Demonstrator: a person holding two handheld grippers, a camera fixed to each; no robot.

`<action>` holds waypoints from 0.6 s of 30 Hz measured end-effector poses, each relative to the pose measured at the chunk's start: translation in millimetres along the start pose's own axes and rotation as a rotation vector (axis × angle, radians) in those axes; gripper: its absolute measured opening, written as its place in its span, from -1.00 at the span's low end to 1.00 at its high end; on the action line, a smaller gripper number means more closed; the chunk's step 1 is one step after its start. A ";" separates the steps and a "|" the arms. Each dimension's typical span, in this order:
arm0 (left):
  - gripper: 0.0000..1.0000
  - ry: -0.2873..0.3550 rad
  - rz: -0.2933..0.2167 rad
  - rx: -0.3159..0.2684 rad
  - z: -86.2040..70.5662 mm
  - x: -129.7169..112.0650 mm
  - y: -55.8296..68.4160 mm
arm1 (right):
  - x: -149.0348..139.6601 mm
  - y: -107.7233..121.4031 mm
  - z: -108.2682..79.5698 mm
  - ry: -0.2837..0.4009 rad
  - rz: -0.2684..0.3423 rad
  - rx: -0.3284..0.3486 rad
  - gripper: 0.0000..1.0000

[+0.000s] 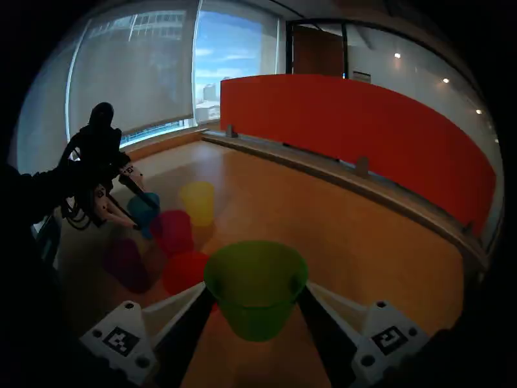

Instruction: Pour water

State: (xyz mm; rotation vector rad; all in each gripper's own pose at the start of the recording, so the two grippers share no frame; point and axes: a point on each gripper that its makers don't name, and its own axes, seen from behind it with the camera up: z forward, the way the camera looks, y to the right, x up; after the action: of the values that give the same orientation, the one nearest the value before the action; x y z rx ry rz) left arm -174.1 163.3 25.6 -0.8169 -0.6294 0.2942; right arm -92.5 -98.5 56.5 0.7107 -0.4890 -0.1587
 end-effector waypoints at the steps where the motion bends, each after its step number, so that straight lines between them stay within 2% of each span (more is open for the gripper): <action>1: 0.66 0.002 -0.002 -0.001 -0.1 -0.3 0.2 | -0.2 0.1 0.2 -0.001 0.001 0.000 0.75; 16: 0.68 0.010 -0.016 -0.008 -3.8 -5.6 0.4 | -15.8 2.9 7.0 -0.036 0.004 -0.013 0.76; 18: 0.74 0.009 -0.022 -0.016 -4.5 -5.6 1.4 | -18.2 3.6 8.3 -0.041 0.003 -0.015 0.76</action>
State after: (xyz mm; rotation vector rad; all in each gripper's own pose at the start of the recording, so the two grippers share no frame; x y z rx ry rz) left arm -175.6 159.0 19.9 -0.8257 -0.6328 0.2662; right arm -112.5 -95.2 57.4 0.6934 -0.5272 -0.1737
